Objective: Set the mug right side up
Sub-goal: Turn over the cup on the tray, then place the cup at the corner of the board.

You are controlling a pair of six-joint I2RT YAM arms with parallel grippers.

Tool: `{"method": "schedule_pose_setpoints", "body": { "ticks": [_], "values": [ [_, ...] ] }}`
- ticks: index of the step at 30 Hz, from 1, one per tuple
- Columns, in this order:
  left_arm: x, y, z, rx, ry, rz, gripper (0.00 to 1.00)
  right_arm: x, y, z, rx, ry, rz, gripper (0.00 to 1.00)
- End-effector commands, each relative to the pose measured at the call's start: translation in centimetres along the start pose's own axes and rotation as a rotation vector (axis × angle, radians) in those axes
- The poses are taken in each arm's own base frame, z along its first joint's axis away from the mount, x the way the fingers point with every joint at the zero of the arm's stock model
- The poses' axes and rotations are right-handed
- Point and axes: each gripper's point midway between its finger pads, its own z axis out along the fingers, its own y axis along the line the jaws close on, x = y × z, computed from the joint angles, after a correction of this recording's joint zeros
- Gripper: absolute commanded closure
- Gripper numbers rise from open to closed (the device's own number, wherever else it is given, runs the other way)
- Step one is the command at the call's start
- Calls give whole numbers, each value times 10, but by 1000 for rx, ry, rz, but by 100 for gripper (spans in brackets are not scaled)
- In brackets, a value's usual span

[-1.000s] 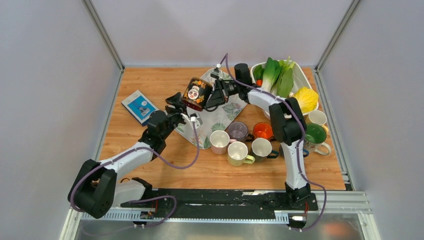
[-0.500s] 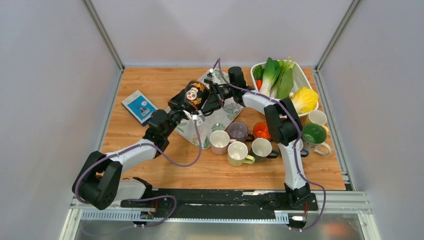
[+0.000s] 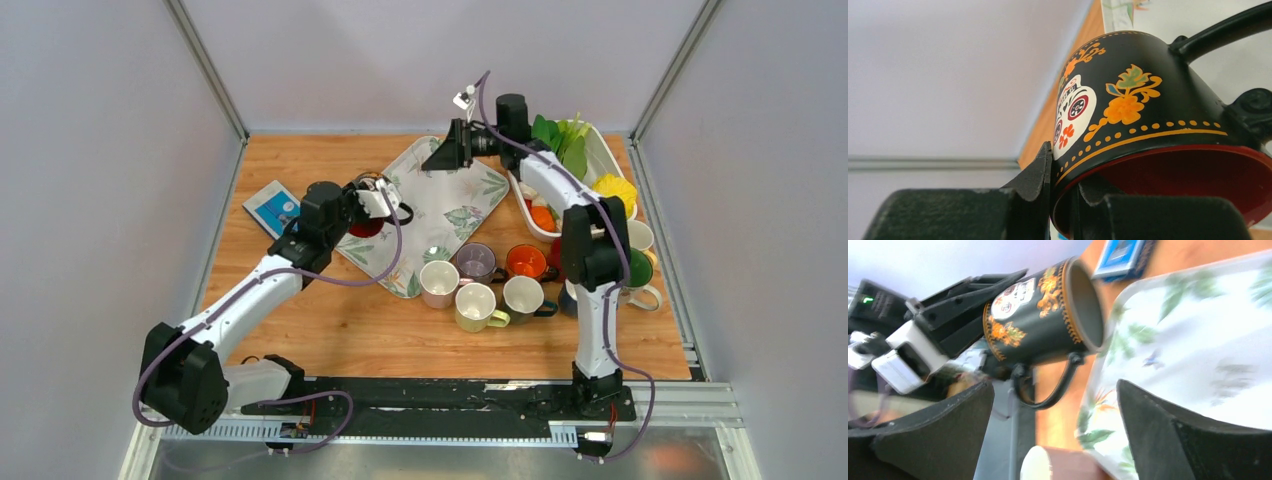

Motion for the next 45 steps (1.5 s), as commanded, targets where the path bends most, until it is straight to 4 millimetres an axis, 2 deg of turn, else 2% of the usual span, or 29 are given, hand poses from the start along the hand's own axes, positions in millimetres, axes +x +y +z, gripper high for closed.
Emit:
{"method": "schedule_pose_setpoints", "body": {
  "ticks": [1, 2, 3, 4, 5, 7, 8, 9, 10, 13, 15, 18, 19, 20, 22, 28, 33, 39, 43, 45],
  "values": [
    [-19, 36, -24, -20, 33, -250, 100, -60, 9, -28, 397, -78, -499, 0],
    [-12, 23, -24, 42, 70, -276, 100, -62, 4, -35, 454, -66, -574, 0],
    [-17, 28, -25, 50, 69, -294, 100, -60, 3, -42, 482, -49, -649, 0],
    [-9, 15, -24, 108, 111, -320, 100, -58, 8, -48, 490, -20, -770, 0],
    [-13, 21, -25, 116, 111, -339, 100, -51, 13, -51, 475, 4, -851, 0],
    [-7, 10, -27, 199, 168, -391, 100, -31, 35, -54, 390, 61, -1058, 0],
    [-12, 14, -24, 217, 167, -427, 100, -18, 43, -56, 354, 87, -1146, 0],
    [-6, 9, -26, 251, 197, -445, 100, -9, 50, -58, 346, 102, -1203, 0],
    [-11, 6, -22, 283, 196, -472, 100, 1, 52, -58, 345, 118, -1229, 0],
    [-6, -5, -20, 352, 243, -509, 100, 22, 60, -50, 322, 162, -1231, 0],
    [-3, -13, -13, 383, 271, -527, 100, 38, 61, -39, 302, 246, -1248, 3],
    [-5, -13, -7, 389, 285, -554, 100, 58, 45, -20, 363, 381, -1232, 11],
    [-4, -15, -5, 394, 292, -560, 100, 57, 34, -25, 409, 401, -1224, 13],
    [-5, -13, -4, 391, 288, -561, 100, 67, 36, -10, 385, 430, -1237, 15],
    [-7, -11, -1, 385, 283, -562, 100, 71, 31, 0, 381, 454, -1244, 18],
    [-5, -12, 2, 395, 309, -569, 100, 65, 22, 34, 400, 507, -1314, 26],
    [-8, -13, 1, 405, 304, -586, 100, 72, 18, 56, 397, 562, -1384, 34],
    [-11, -12, 1, 408, 299, -597, 100, 83, 6, 66, 412, 631, -1427, 43],
    [-18, -14, 2, 433, 283, -621, 100, 89, -1, 70, 437, 682, -1452, 58],
    [-19, -16, 2, 445, 277, -627, 100, 92, -6, 70, 438, 703, -1453, 73]
  ]
}}
